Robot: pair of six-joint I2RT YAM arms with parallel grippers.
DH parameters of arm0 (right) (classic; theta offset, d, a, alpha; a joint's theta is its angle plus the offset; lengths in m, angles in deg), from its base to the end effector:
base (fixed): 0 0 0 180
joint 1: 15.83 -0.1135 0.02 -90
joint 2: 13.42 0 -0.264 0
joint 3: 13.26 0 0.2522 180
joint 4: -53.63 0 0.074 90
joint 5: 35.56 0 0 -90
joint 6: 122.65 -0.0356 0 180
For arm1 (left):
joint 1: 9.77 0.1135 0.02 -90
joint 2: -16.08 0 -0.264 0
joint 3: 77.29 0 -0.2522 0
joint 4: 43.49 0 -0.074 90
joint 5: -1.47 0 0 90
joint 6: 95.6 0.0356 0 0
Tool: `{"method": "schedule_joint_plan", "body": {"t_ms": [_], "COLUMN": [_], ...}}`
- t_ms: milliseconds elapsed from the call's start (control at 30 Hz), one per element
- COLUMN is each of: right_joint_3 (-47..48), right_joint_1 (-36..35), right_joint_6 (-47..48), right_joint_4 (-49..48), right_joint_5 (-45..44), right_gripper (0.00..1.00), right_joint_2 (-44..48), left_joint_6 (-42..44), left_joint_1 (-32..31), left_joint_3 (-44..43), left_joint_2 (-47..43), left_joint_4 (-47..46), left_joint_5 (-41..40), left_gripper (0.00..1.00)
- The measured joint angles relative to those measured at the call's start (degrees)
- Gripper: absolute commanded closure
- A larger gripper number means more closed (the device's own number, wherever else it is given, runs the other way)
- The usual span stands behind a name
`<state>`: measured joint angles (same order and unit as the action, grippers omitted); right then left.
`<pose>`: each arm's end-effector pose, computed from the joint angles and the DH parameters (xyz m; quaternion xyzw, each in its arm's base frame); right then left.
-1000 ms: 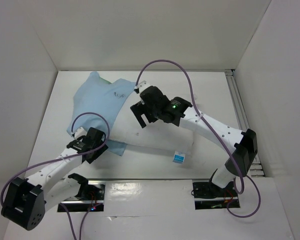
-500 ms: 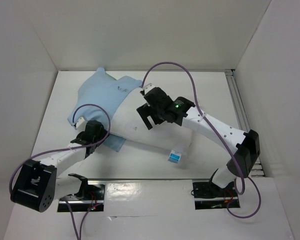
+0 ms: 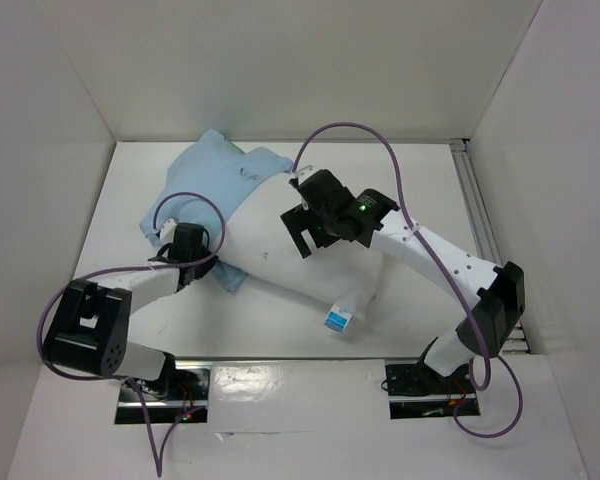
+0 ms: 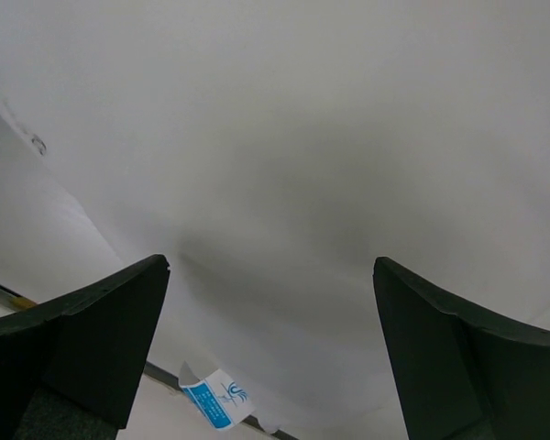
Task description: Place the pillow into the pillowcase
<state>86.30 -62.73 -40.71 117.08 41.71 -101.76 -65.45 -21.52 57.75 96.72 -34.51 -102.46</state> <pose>0.2287 0.2329 0.3405 -0.2788 0.8988 0.0554 0.3338 0.2555 -0.0444 0.1506 -0.4160 0.8174 -0.1330 0.3757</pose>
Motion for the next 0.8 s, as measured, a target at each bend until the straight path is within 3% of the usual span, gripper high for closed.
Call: {"method": "schedule_joint_plan", "body": {"t_ms": [133,333,400,433,500,633,733,800], "right_joint_3": [0.98,1.07,-0.68,-1.53,-1.46,4.31,8.24,17.09], "right_joint_1": [0.00,-0.13,-0.15,-0.15,-0.07,0.81,3.08,6.78], "right_joint_6": [0.07,0.26,0.50,0.63,0.57,-0.92,-2.51,-3.48], "right_joint_4": [1.38,1.73,-0.42,-1.42,-2.91,-3.39,-3.23,-0.92], "right_joint_5": [1.53,1.62,2.43,3.06,4.57,6.27,7.26,8.50], "right_gripper": [0.00,0.00,0.27,0.48,1.00,1.00,1.00,1.00], "right_joint_2": [-1.25,-2.69,-3.17,-3.91,-7.69,-16.68,-17.35,-19.39], "left_joint_6": [1.99,6.51,7.69,8.55,9.51,11.67,13.25,14.67], "left_joint_1": [0.31,0.31,0.02,-0.11,-0.33,-0.50,-0.46,-0.42], "left_joint_3": [-3.52,-6.84,-7.78,-8.46,-10.38,-13.99,-19.21,-25.46], "left_joint_2": [-3.13,-16.06,-18.80,-19.45,-19.47,-18.82,-16.68,-13.53], "left_joint_4": [8.33,18.21,20.50,21.64,24.04,27.61,29.97,31.34], "left_joint_5": [2.38,10.40,13.00,14.25,16.31,17.84,18.62,19.63], "left_gripper": [1.00,1.00,1.00,1.00,1.00,1.00,1.00,1.00]}}
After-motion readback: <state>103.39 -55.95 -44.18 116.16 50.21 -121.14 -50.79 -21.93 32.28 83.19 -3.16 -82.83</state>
